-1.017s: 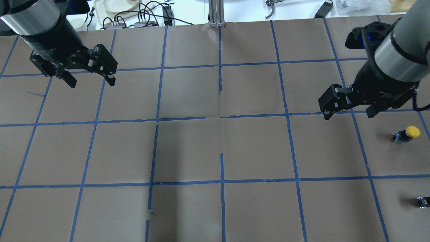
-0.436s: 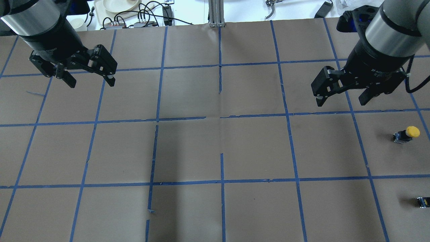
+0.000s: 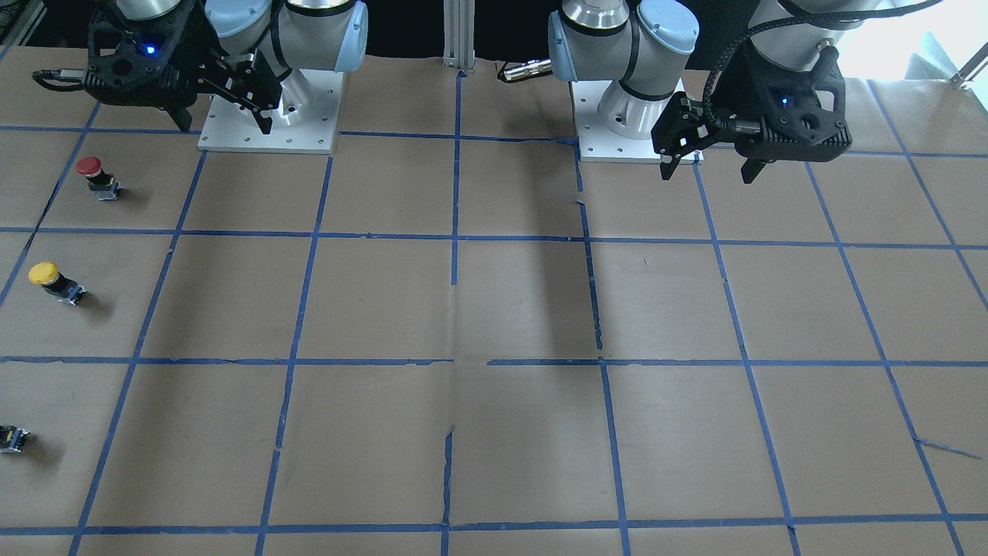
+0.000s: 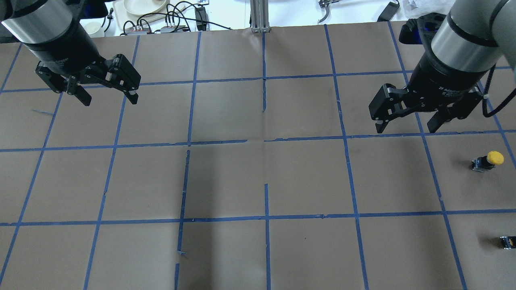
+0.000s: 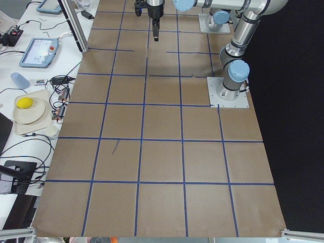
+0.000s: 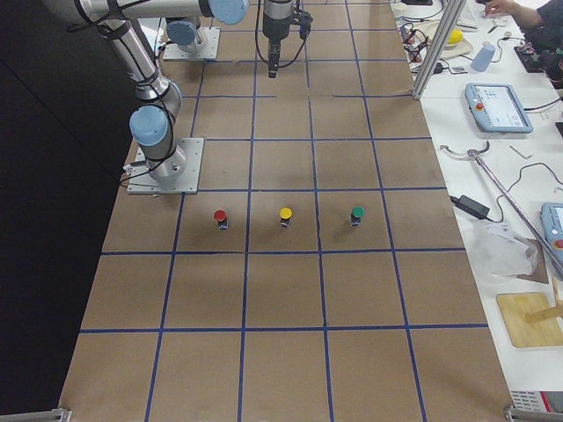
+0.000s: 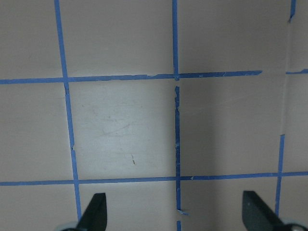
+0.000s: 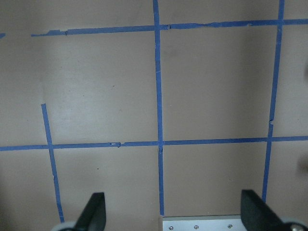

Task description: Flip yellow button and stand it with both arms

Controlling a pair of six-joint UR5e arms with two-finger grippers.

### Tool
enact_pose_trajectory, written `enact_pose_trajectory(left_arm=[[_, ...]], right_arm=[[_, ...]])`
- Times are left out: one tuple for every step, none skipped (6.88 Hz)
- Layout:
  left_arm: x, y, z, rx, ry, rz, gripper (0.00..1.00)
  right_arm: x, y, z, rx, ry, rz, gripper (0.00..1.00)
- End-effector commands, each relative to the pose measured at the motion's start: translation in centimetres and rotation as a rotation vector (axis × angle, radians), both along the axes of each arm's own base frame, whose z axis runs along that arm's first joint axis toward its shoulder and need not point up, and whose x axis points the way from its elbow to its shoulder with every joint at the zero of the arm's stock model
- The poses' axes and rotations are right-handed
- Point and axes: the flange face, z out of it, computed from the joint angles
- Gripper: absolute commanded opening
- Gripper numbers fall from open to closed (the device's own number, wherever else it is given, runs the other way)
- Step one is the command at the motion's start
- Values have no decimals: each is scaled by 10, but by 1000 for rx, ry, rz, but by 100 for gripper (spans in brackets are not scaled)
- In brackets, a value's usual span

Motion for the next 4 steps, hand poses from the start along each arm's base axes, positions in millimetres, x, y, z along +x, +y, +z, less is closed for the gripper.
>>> enact_pose_trajectory(left_arm=[[0,0,0,-1,-1,0,100],[0,0,-1,2,-1,0,100],[0,0,-1,3,-1,0,100],[1,0,-1,3,-1,1,100]], right_arm=[[1,0,0,0,2,-1,100],[1,2,1,-1,2,-1,100],[0,1,1,-3,4,-1,100],[1,3,2,-4,4,-1,100]])
